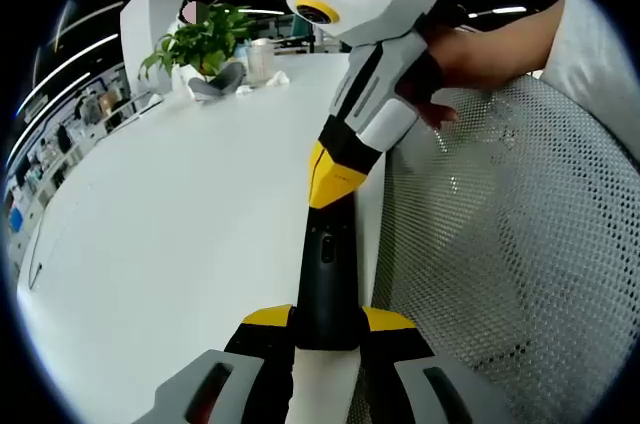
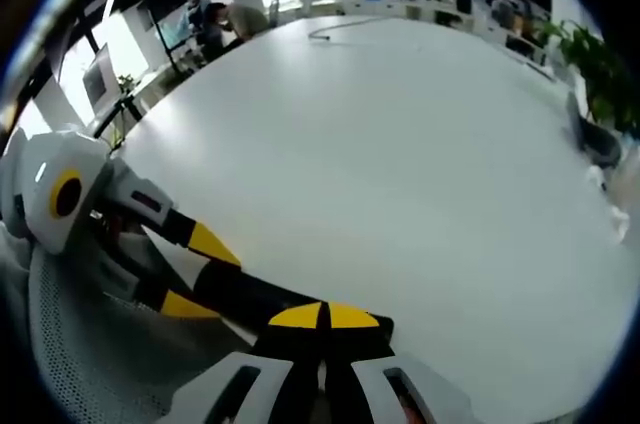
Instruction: Press the specified remote control buttons in sequence, fully releasing each button before pressing the next.
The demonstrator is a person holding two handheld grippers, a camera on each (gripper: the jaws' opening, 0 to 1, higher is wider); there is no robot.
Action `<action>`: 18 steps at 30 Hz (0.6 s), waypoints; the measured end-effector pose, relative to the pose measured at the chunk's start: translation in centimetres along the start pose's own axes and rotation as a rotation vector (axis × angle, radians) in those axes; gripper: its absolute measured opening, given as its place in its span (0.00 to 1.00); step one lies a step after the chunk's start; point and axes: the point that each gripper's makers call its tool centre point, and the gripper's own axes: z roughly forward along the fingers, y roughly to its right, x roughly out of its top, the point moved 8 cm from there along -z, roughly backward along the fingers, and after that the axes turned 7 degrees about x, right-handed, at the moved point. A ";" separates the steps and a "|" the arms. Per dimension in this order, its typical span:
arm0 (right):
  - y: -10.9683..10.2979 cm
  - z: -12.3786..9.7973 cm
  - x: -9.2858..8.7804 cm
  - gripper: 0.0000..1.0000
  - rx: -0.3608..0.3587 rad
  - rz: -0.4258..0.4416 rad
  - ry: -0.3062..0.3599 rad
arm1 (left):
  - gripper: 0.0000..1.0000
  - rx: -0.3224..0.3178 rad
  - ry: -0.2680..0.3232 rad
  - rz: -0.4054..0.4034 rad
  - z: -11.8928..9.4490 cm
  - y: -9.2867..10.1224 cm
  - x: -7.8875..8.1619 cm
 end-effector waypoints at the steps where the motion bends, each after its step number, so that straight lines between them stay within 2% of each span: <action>1: 0.0 0.0 0.0 0.00 0.000 0.002 -0.003 | 0.24 0.000 0.000 0.000 0.0 0.0 0.0; 5: 0.0 -0.2 0.0 0.00 0.003 0.028 -0.022 | 0.24 0.000 0.000 0.000 0.0 0.0 0.0; 12: 0.0 -0.2 -0.1 0.00 0.049 0.096 -0.034 | 0.24 0.001 0.000 -0.001 0.0 0.1 0.0; 18: -0.3 -0.3 -0.1 0.00 0.077 0.122 -0.034 | 0.24 0.000 0.001 -0.001 -0.1 0.0 0.0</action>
